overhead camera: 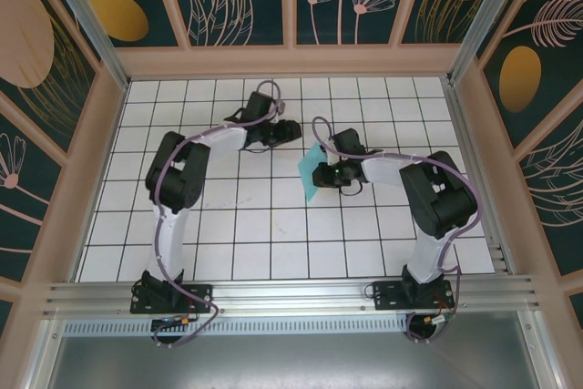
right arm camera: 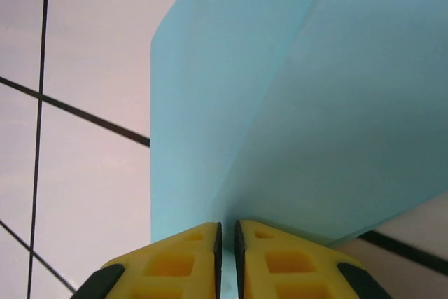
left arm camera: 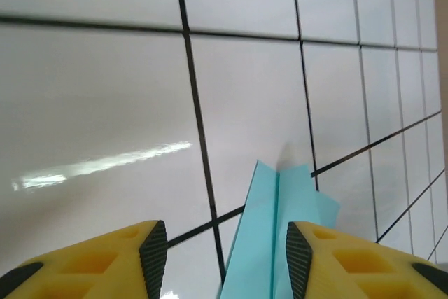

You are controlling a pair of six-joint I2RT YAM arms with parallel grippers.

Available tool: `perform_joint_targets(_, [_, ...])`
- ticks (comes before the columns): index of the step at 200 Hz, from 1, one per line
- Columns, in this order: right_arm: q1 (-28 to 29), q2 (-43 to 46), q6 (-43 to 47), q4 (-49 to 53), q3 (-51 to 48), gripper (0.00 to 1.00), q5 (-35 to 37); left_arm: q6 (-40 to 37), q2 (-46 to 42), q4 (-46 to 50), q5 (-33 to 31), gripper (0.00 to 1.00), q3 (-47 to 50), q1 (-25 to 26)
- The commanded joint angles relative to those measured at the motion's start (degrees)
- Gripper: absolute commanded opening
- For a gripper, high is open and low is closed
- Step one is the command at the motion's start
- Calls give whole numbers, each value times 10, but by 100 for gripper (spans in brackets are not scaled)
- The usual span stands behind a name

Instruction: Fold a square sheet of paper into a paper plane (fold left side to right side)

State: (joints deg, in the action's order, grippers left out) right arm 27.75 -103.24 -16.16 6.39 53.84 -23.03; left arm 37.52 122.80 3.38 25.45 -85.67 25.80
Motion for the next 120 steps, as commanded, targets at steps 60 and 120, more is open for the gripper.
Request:
perform_joint_targets(60, [-86, 164, -27, 23, -29, 45, -27, 20, -216, -89, 26, 50, 234, 33])
perform_joint_targets(120, [-158, 202, -61, -65, -123, 54, -114, 57, -123, -149, 48, 49, 207, 105])
